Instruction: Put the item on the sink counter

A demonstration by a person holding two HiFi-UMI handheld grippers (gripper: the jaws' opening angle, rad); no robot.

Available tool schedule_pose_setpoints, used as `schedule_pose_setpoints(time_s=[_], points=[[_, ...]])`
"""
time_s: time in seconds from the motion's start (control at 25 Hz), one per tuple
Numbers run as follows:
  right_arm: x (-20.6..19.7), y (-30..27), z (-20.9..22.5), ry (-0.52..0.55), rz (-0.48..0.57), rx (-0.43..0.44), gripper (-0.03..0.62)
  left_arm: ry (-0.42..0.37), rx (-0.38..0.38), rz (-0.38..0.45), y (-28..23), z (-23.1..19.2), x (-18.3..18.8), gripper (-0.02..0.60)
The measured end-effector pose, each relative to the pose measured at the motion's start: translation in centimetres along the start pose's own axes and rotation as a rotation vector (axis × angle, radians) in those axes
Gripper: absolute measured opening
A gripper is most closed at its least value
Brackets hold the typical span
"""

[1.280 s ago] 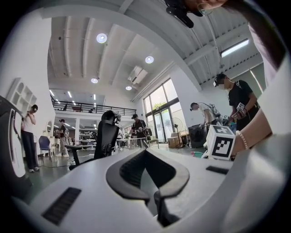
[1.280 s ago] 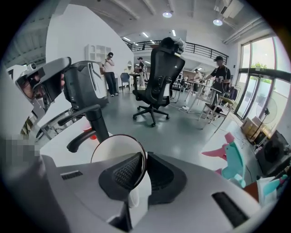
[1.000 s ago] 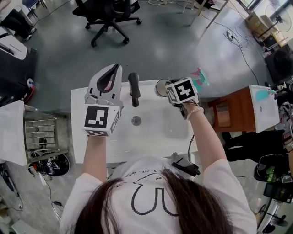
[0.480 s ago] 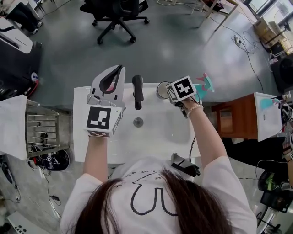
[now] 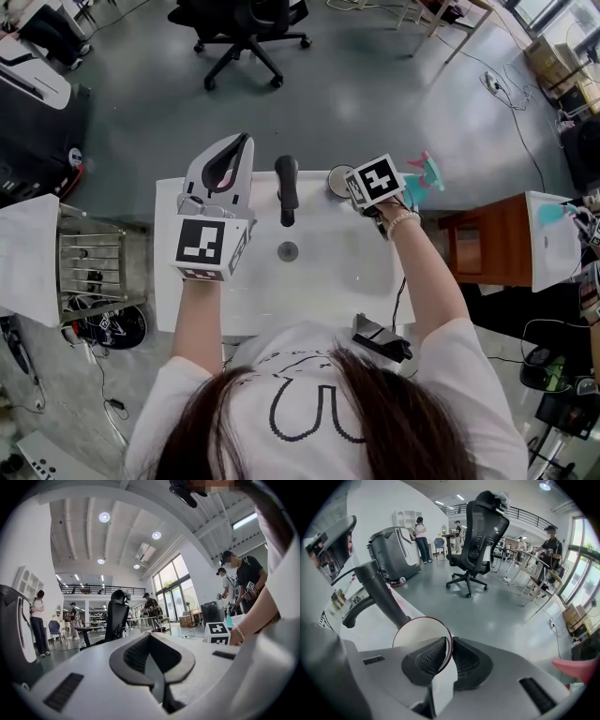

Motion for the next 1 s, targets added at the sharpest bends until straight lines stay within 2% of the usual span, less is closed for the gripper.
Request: schedule_pose_setpoints(time_s=[0.24,0.44,0.56,1.0], points=[[0.2,-0.1,-0.1,0.010,0.007,-0.018,0.074,-0.011,-0.008,-0.003,0.2,0.4,0.1,0.009],[-0.3,0.7,0.0,-0.043,0.002,-0.035,0.212,-0.020,-0.022,-0.002,0.5,0.6,0.5,0.009],[0.4,1.4,-0.4,-0.046,0.061,-0.023,0.251,-0.026,-0.035,0.002,0.8,0.9,0.9,0.009],[0.1,6.1,-1.5,-0.110,0.159,-0.116,0.253,-0.047,-0.102,0.058,2.7,1.9,2.9,0.009]])
Point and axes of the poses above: the fingertips, and each gripper's own axes: y backward along the fingers, z to its right, x out of its top, the point moved 4 cm from there along y, backward along the fingers, and after that the axes turned 2 degrees about -x, right-handed, at the moved point
